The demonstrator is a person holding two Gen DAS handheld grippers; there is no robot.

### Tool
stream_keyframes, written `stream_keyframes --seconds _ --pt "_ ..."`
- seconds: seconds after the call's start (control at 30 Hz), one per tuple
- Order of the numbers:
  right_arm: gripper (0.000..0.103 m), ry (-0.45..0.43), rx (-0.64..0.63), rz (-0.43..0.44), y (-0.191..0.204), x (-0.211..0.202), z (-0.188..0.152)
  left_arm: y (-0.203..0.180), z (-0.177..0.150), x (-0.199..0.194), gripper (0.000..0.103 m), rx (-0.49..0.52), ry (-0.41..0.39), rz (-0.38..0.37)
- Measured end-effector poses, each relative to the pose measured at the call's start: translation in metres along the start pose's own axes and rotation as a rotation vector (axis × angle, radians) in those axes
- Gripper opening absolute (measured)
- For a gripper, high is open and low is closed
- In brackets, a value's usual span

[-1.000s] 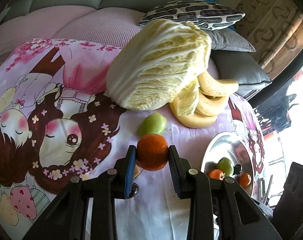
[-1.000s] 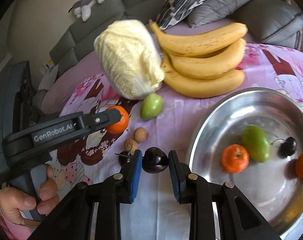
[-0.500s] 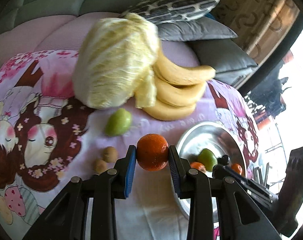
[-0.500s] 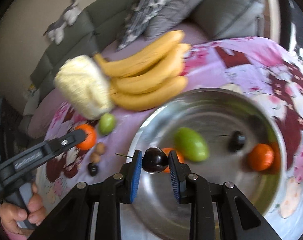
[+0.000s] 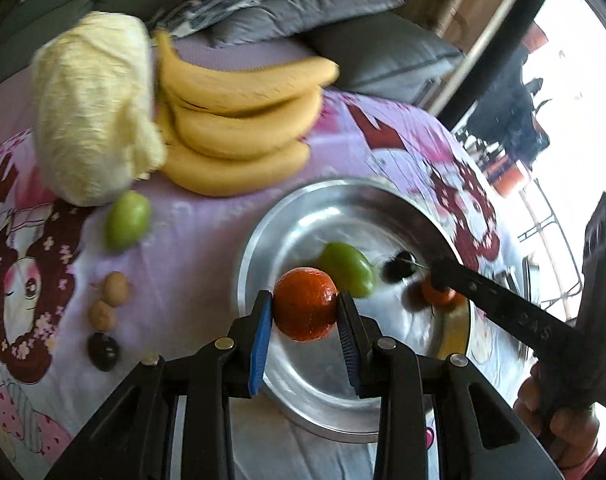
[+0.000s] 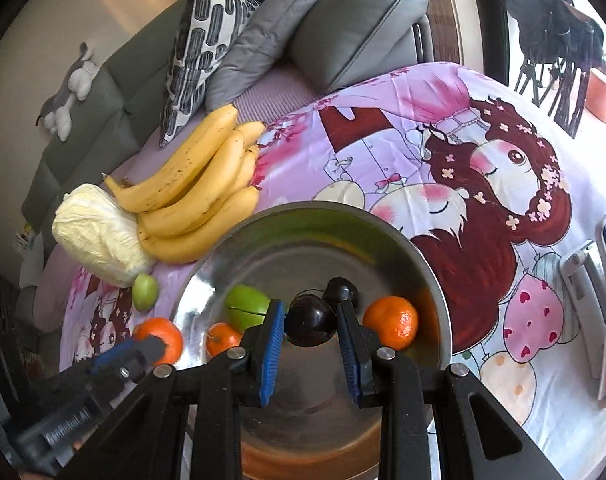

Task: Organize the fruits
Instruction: 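Carry the tangerine in the left tool and cherry in the right tool over the bowl, then open the left tool to drop the tangerine while the right tool releases the cherry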

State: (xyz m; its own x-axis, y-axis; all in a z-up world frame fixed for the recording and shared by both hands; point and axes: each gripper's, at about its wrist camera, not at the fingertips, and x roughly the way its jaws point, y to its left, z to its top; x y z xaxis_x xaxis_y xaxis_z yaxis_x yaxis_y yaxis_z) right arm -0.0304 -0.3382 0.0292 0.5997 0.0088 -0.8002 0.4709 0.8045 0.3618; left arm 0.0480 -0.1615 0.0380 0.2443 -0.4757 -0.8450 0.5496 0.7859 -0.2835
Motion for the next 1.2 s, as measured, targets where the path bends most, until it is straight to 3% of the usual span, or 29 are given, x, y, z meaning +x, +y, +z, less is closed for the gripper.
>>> stream_keyframes --seconds 0.43,1.2 --pt "0.029 0.090 -0.005 -0.026 -0.005 0.025 -0.009 -0.027 -0.014 0.020 0.034 0.079 0.058 0.010" --pt "0.029 0.136 -0.007 -0.049 -0.005 0.037 -0.013 -0.036 -0.025 0.037 0.034 0.107 0.120 0.021"
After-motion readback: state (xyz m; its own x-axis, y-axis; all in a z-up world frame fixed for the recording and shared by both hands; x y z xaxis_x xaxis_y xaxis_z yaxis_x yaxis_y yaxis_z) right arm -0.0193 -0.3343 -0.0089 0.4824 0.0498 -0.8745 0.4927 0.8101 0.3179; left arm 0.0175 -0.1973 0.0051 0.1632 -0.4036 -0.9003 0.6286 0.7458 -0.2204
